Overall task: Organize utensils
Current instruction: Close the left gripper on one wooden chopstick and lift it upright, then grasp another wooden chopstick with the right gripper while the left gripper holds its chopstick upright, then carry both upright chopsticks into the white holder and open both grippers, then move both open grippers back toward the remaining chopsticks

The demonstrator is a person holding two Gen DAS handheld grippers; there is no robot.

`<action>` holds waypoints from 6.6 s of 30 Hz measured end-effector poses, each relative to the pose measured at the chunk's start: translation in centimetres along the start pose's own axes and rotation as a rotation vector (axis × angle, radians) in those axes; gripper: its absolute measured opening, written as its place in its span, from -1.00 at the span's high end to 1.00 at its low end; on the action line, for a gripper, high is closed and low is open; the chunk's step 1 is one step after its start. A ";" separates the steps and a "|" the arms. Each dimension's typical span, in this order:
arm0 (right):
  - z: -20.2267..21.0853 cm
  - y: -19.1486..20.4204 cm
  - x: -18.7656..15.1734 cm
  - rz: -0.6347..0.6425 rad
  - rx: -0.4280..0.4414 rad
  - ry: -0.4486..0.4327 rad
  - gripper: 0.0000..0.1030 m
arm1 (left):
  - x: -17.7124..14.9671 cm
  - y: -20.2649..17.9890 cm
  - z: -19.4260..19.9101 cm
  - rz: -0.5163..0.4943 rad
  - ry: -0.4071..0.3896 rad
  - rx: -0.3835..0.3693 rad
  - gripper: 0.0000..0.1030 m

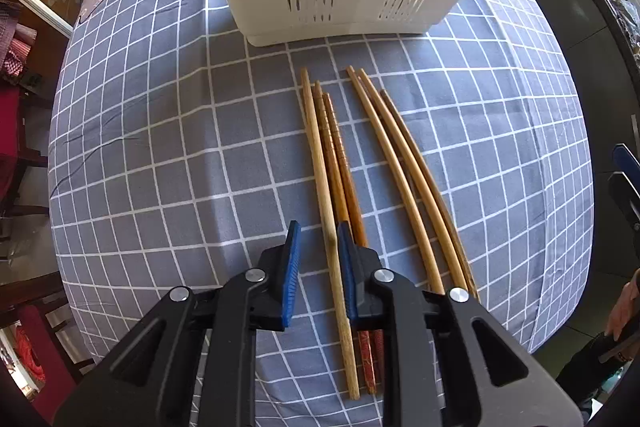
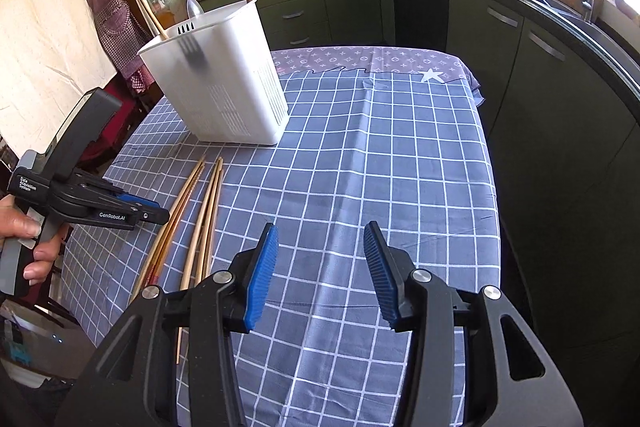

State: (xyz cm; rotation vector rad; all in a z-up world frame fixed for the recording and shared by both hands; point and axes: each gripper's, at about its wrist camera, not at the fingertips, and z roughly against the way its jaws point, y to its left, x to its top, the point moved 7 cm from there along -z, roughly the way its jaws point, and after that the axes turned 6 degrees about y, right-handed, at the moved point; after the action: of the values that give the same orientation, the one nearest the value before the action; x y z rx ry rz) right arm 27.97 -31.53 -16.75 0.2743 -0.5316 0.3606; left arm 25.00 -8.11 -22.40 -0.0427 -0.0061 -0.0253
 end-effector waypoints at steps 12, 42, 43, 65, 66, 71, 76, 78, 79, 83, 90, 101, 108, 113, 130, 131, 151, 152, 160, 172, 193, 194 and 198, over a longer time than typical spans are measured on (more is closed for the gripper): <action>-0.7 0.5 0.0 0.009 0.003 0.016 0.13 | 1.7 -0.6 -1.2 0.002 0.023 0.029 0.79; -5.0 6.8 0.5 0.137 0.032 0.255 0.08 | -3.4 3.5 10.9 -0.032 -0.345 -0.091 0.86; -5.6 7.2 0.6 0.142 0.038 0.278 0.12 | -3.7 3.8 11.4 -0.031 -0.364 -0.091 0.86; -12.5 11.9 1.4 0.261 -0.025 0.479 0.60 | -6.4 4.2 14.3 -0.083 -0.506 -0.062 0.87; -12.6 12.1 1.4 0.269 -0.028 0.484 0.60 | -6.4 4.2 14.3 -0.083 -0.506 -0.062 0.87; -12.3 12.3 0.6 0.292 -0.039 0.505 0.60 | -6.4 4.3 14.3 -0.082 -0.505 -0.063 0.87; -12.6 12.2 0.1 0.310 -0.064 0.526 0.60 | -6.4 4.3 14.2 -0.086 -0.503 -0.057 0.86; -12.7 12.3 0.2 0.315 -0.076 0.532 0.60 | -6.4 4.3 14.1 -0.086 -0.502 -0.055 0.86; -12.9 12.5 0.4 0.316 -0.083 0.534 0.60 | -6.4 4.3 14.1 -0.087 -0.501 -0.054 0.86; -13.9 13.9 0.3 0.316 -0.084 0.543 0.78 | -6.5 4.4 14.1 -0.091 -0.498 -0.048 0.86; -12.7 12.9 0.6 0.287 -0.062 0.510 0.87 | -6.6 4.4 14.2 -0.092 -0.499 -0.047 0.86; -0.1 11.3 2.8 0.214 -0.023 0.113 0.87 | -6.8 4.3 14.4 -0.109 -0.506 -0.036 0.86; 4.5 9.3 2.4 0.167 -0.045 -0.018 0.87 | -7.0 3.8 14.4 -0.123 -0.516 -0.029 0.86; 4.8 8.9 1.8 0.143 -0.027 -0.035 0.87 | -7.3 3.6 14.7 -0.131 -0.526 -0.023 0.87; 5.7 9.5 1.7 0.147 0.001 -0.063 0.87 | -7.3 3.2 15.7 -0.145 -0.547 -0.019 0.87; 5.8 9.6 1.8 0.148 0.001 -0.066 0.87 | -7.3 3.1 15.7 -0.146 -0.547 -0.018 0.87; 10.4 11.3 7.0 0.195 0.013 -0.134 0.87 | -5.0 1.7 23.4 -0.186 -0.649 -0.036 0.87; 11.0 11.3 7.6 0.196 0.012 -0.147 0.87 | -4.5 1.6 24.5 -0.184 -0.671 -0.038 0.87; 15.4 11.3 13.1 0.189 0.003 -0.251 0.87 | -0.4 1.1 32.9 -0.150 -0.851 -0.080 0.87; 16.2 11.4 20.1 0.145 0.012 -0.353 0.87 | 6.7 1.8 30.2 -0.058 -0.834 -0.038 0.87; 5.1 10.6 21.5 0.120 0.006 -0.234 0.85 | 4.3 2.1 24.0 -0.089 -0.780 0.007 0.26; 5.1 10.5 21.4 0.117 0.009 -0.235 0.84 | 3.8 2.2 24.0 -0.083 -0.789 0.016 0.22; 6.4 10.3 20.5 0.113 0.027 -0.259 0.79 | 2.0 2.3 23.8 -0.059 -0.817 0.016 0.17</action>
State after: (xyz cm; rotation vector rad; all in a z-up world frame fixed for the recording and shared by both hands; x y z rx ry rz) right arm 37.41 -19.07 1.16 0.3200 -0.7999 0.4453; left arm 26.95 -4.88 1.28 -0.0341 -0.8249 -0.0650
